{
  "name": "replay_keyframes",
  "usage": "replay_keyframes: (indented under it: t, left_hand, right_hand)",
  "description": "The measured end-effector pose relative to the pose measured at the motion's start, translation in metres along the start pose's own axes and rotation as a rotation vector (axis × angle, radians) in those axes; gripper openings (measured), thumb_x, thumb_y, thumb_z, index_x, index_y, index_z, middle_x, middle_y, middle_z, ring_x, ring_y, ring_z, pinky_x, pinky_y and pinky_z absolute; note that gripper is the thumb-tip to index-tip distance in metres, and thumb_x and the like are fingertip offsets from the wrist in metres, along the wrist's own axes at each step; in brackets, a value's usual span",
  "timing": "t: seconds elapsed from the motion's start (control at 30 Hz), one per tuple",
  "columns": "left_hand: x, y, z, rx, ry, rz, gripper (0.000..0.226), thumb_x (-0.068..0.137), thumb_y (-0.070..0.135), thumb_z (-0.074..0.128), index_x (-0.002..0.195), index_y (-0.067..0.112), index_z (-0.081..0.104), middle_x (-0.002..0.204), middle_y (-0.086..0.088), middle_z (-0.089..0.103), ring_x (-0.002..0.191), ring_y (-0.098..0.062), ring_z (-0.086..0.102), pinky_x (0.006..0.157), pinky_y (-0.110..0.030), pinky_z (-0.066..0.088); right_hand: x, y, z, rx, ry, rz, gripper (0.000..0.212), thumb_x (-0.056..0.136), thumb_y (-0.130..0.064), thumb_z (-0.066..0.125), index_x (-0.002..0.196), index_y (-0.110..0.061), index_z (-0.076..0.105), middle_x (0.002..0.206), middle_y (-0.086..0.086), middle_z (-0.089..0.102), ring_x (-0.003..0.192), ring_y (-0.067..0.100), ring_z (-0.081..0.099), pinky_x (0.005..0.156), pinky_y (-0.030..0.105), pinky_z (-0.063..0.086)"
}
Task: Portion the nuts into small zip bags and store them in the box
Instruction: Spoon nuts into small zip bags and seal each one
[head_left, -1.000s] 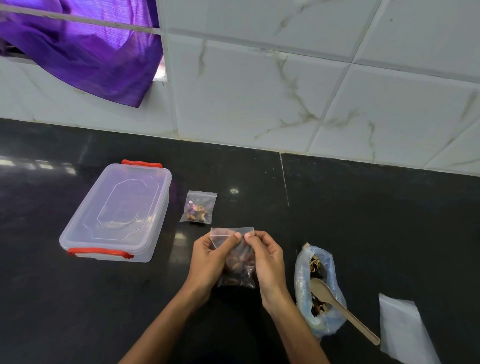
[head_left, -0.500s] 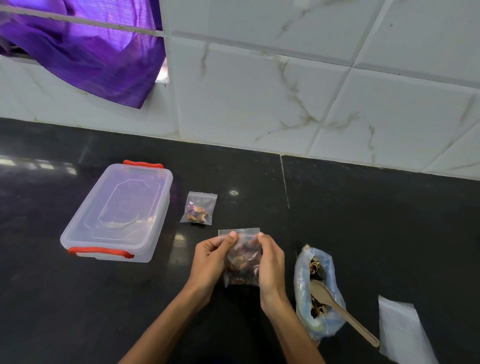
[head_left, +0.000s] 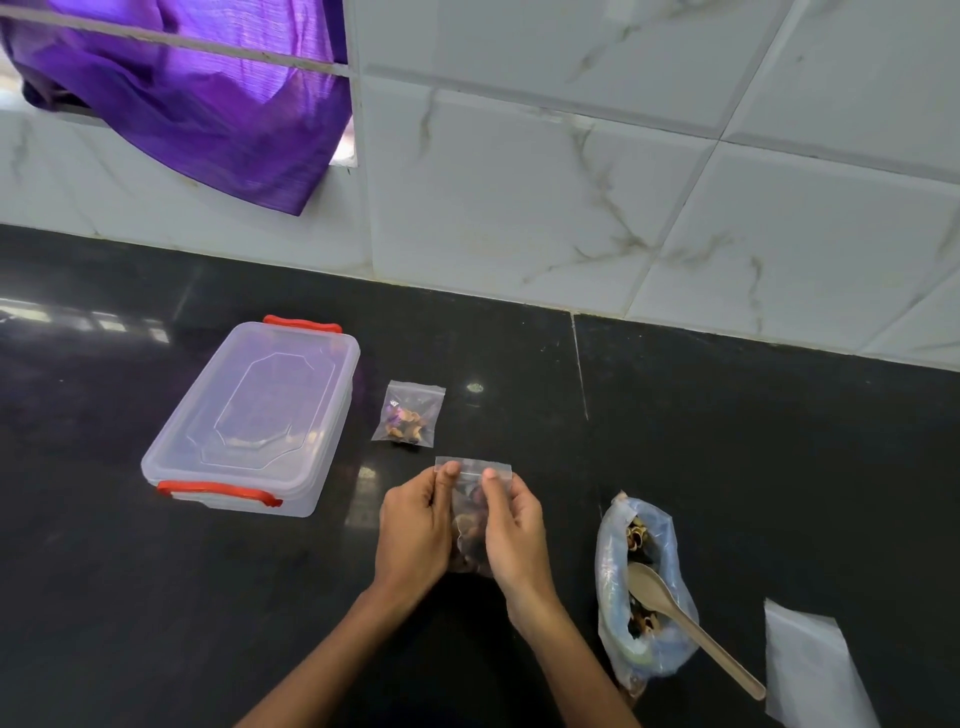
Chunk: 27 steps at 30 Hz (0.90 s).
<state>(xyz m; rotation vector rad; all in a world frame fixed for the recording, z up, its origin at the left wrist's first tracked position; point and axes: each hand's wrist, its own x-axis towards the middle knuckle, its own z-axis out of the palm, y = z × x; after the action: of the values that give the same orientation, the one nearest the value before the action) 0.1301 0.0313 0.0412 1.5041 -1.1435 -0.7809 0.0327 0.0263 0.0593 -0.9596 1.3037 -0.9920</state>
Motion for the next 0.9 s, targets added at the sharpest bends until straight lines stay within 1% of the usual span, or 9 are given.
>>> replay_keyframes:
  t: [0.07, 0.17, 0.27, 0.37, 0.47, 0.6, 0.7, 0.83, 0.9]
  left_hand:
    - [0.003, -0.004, -0.003, 0.025, -0.005, 0.001, 0.058, 0.085, 0.056, 0.037, 0.062, 0.006, 0.056, 0.051, -0.004, 0.058, 0.044, -0.011, 0.05, 0.044, -0.025, 0.039]
    - [0.005, -0.002, -0.007, 0.041, -0.002, 0.019, 0.051, 0.087, 0.054, 0.034, 0.056, 0.014, 0.045, 0.045, 0.007, 0.045, 0.042, -0.005, 0.04, 0.042, -0.017, 0.031]
    - [0.006, -0.002, -0.012, 0.117, 0.007, 0.011, 0.051, 0.092, 0.05, 0.03, 0.055, 0.017, 0.041, 0.043, 0.008, 0.046, 0.041, -0.005, 0.045, 0.042, -0.015, 0.032]
    - [0.01, -0.009, -0.018, 0.306, -0.027, 0.027, 0.05, 0.098, 0.048, 0.029, 0.065, 0.017, 0.051, 0.056, 0.002, 0.059, 0.053, -0.011, 0.056, 0.053, -0.03, 0.046]
    - [0.016, -0.021, -0.02, 0.394, -0.018, 0.008, 0.041, 0.099, 0.044, 0.028, 0.078, 0.019, 0.052, 0.065, 0.002, 0.062, 0.059, -0.015, 0.061, 0.06, -0.04, 0.052]
    - [0.031, -0.029, -0.027, 0.528, 0.037, -0.024, 0.039, 0.1, 0.045, 0.022, 0.1, 0.02, 0.052, 0.075, -0.001, 0.065, 0.067, -0.02, 0.063, 0.067, -0.045, 0.055]
    - [0.043, -0.028, -0.029, 0.548, 0.078, -0.069, 0.031, 0.101, 0.04, 0.027, 0.096, 0.016, 0.046, 0.077, -0.005, 0.065, 0.066, -0.02, 0.061, 0.063, -0.042, 0.053]
    - [0.06, -0.024, -0.027, 0.568, 0.104, -0.117, 0.016, 0.1, 0.029, 0.037, 0.092, 0.016, 0.042, 0.082, -0.003, 0.062, 0.069, -0.02, 0.061, 0.065, -0.043, 0.055]
    - [0.069, -0.027, -0.027, 0.566, 0.133, -0.111, 0.01, 0.099, 0.023, 0.04, 0.092, 0.016, 0.044, 0.081, -0.002, 0.062, 0.069, -0.018, 0.06, 0.065, -0.04, 0.056]
  right_hand:
    - [0.002, 0.004, 0.0, -0.073, -0.018, -0.061, 0.028, 0.098, -0.039, 0.041, 0.091, -0.018, 0.058, 0.073, -0.005, 0.065, 0.067, 0.004, 0.063, 0.063, 0.021, 0.049]
    - [0.004, 0.012, 0.001, -0.217, 0.029, -0.171, 0.028, 0.1, -0.036, 0.037, 0.089, -0.018, 0.057, 0.077, -0.004, 0.063, 0.069, 0.0, 0.061, 0.065, 0.019, 0.049]
    - [0.01, 0.016, 0.006, -0.267, 0.122, -0.236, 0.029, 0.101, -0.033, 0.036, 0.083, -0.019, 0.054, 0.073, -0.004, 0.059, 0.064, -0.001, 0.057, 0.062, 0.017, 0.047]
    - [0.021, 0.014, 0.013, -0.275, 0.157, -0.296, 0.031, 0.101, -0.034, 0.034, 0.081, -0.02, 0.052, 0.071, -0.002, 0.057, 0.062, 0.003, 0.053, 0.062, 0.025, 0.047]
    - [0.033, 0.013, 0.025, -0.288, 0.135, -0.305, 0.032, 0.102, -0.032, 0.032, 0.08, -0.019, 0.051, 0.069, -0.004, 0.057, 0.058, 0.002, 0.055, 0.056, 0.022, 0.047]
    - [0.052, 0.014, 0.041, -0.438, 0.132, -0.338, 0.033, 0.103, -0.031, 0.029, 0.08, -0.019, 0.049, 0.064, -0.009, 0.055, 0.055, 0.001, 0.055, 0.054, 0.025, 0.046]
    - [0.069, 0.012, 0.048, -0.537, 0.134, -0.353, 0.028, 0.102, -0.031, 0.031, 0.085, -0.018, 0.048, 0.063, -0.007, 0.055, 0.054, 0.005, 0.054, 0.054, 0.032, 0.046]
    - [0.091, 0.007, 0.057, -0.694, 0.153, -0.308, 0.026, 0.101, -0.038, 0.031, 0.092, -0.019, 0.046, 0.08, 0.001, 0.064, 0.073, 0.021, 0.061, 0.063, 0.041, 0.049]
    - [0.1, 0.006, 0.059, -0.803, 0.162, -0.277, 0.026, 0.101, -0.04, 0.028, 0.098, -0.02, 0.045, 0.09, 0.003, 0.066, 0.082, 0.025, 0.062, 0.067, 0.04, 0.047]
